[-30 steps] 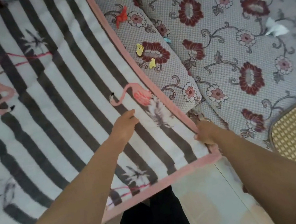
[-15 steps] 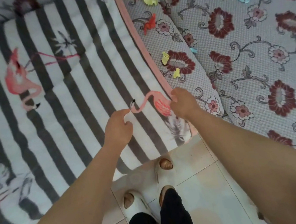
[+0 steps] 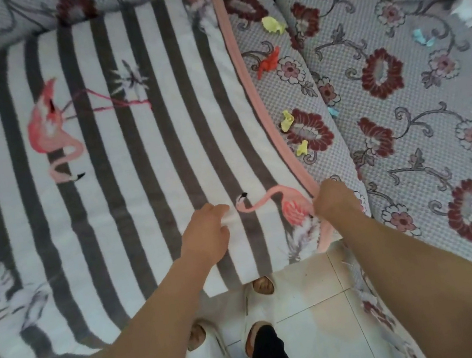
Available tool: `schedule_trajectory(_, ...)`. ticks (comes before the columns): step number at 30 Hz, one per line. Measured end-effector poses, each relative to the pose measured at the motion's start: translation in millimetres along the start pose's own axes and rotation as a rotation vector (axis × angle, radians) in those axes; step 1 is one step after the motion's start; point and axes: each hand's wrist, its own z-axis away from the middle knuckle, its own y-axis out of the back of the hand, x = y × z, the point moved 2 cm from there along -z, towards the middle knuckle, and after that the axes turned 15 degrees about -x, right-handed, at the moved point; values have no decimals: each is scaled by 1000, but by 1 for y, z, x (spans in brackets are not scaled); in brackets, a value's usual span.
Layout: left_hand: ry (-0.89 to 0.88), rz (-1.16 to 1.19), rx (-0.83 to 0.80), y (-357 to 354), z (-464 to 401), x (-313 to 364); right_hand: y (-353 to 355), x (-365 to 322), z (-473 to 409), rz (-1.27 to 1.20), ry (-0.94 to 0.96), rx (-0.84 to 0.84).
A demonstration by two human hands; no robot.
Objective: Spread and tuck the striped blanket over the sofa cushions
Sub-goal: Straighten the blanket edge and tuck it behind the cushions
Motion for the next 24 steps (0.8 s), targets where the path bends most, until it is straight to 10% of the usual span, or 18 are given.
schedule_trajectory(12, 58, 40, 101, 23, 5, -18, 32, -80, 17, 179, 520, 210)
schedule_trajectory(24, 157, 192, 198, 70, 6, -39, 36, -182, 24, 491, 879, -68)
